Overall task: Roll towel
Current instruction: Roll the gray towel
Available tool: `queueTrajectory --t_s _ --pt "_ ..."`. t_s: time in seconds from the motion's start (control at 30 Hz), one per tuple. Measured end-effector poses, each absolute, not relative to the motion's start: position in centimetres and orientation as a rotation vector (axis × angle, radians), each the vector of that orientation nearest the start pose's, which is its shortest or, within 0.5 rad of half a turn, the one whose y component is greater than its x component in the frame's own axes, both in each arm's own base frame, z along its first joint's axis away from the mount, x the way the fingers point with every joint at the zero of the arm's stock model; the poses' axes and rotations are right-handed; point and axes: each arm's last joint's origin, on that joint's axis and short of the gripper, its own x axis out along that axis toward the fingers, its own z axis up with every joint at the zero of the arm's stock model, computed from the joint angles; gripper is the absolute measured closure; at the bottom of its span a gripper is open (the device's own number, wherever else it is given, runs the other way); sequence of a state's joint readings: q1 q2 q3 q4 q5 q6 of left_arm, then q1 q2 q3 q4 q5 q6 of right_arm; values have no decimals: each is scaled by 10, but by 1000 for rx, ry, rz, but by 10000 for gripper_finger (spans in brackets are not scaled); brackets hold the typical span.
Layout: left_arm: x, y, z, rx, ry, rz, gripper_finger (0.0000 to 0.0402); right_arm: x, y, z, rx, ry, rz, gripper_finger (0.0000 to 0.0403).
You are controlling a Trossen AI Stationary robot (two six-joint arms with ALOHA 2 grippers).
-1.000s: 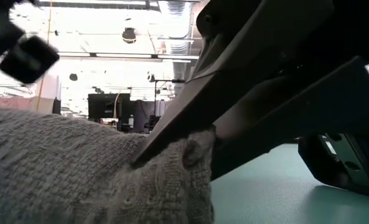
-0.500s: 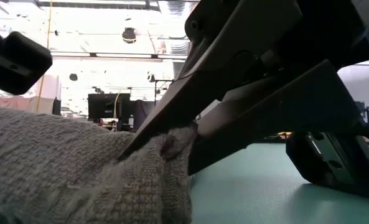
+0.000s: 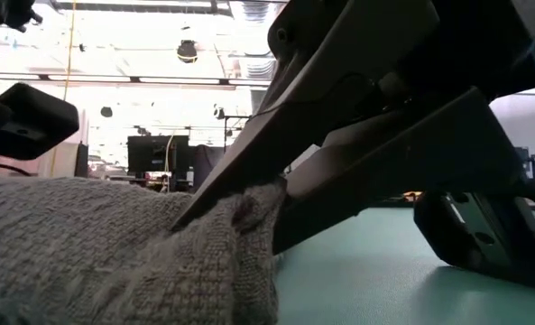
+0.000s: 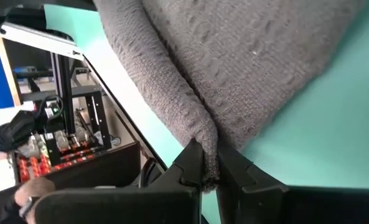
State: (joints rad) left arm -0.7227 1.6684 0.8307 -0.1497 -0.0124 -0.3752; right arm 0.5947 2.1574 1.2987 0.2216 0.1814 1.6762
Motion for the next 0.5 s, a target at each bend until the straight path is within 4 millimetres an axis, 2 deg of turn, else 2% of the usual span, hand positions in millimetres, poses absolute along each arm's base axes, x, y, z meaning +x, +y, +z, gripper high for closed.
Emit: queueTrajectory --t_s 0.13,0.27,0.5 --pt "231 -204 144 -14 1060 -483 299 375 247 120 1330 759 -167 354" --pt "232 -202 144 -35 1074 -503 380 375 247 120 1291 770 -140 329" --pt "237 -199 145 -97 1094 -592 398 371 246 128 1161 825 -77 276"
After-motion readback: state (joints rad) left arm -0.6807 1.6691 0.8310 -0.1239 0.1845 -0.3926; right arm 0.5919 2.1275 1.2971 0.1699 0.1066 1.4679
